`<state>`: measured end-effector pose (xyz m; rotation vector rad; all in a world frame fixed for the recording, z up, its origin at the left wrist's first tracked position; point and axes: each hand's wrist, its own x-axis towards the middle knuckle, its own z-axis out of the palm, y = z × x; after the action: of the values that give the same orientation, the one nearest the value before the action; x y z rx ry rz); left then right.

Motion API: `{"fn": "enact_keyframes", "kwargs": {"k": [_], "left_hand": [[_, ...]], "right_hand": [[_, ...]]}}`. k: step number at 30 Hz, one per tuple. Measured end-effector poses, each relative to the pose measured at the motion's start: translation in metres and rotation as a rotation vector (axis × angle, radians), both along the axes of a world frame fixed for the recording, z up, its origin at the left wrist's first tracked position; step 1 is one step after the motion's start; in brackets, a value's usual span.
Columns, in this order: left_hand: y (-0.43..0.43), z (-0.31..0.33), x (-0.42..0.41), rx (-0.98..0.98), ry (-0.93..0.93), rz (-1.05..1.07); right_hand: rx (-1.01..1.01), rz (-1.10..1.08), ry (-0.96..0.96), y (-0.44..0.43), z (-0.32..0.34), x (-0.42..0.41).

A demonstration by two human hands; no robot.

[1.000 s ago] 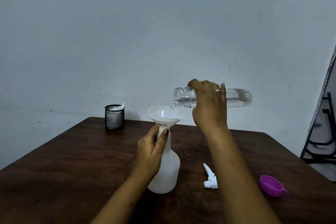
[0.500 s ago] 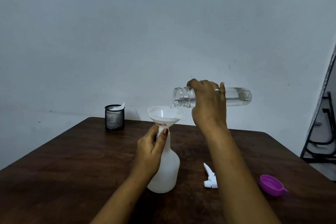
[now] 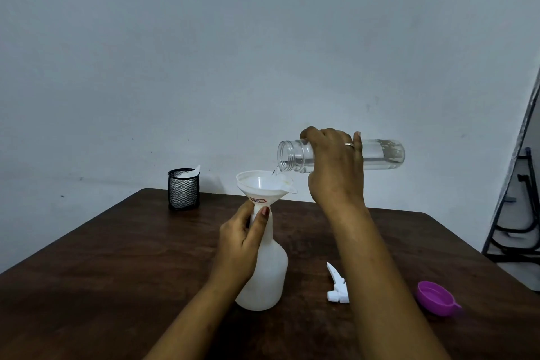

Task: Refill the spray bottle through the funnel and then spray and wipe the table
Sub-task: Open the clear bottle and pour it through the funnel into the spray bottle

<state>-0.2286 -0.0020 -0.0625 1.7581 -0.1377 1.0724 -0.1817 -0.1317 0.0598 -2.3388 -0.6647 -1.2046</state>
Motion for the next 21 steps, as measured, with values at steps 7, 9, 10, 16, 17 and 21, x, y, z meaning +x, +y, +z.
{"fn": "enact_keyframes", "kwargs": {"k": [7,9,10,16,17,21], "left_hand": [[-0.0004,0.001,-0.0008,0.01,-0.003,0.014],[-0.0002,0.0012,-0.0007,0.011,-0.008,0.01],[-0.0001,0.0012,-0.0006,0.012,-0.008,0.012],[-0.0001,0.0006,-0.0006,0.017,-0.01,0.026],[-0.0006,0.0011,-0.0012,0.021,-0.011,0.029],[-0.0006,0.0013,-0.0022,0.032,-0.016,0.035]], "right_hand": [[0.0,-0.002,-0.008,0.0001,-0.0001,0.0004],[-0.004,-0.004,-0.009,0.0,0.0004,-0.0002],[-0.006,-0.007,-0.008,-0.0001,0.0006,-0.0004],[-0.01,-0.011,-0.008,-0.0006,0.0011,-0.0019],[-0.011,-0.011,-0.009,-0.0006,0.0011,-0.002],[-0.01,-0.009,-0.013,-0.0001,0.0011,-0.0021]]}}
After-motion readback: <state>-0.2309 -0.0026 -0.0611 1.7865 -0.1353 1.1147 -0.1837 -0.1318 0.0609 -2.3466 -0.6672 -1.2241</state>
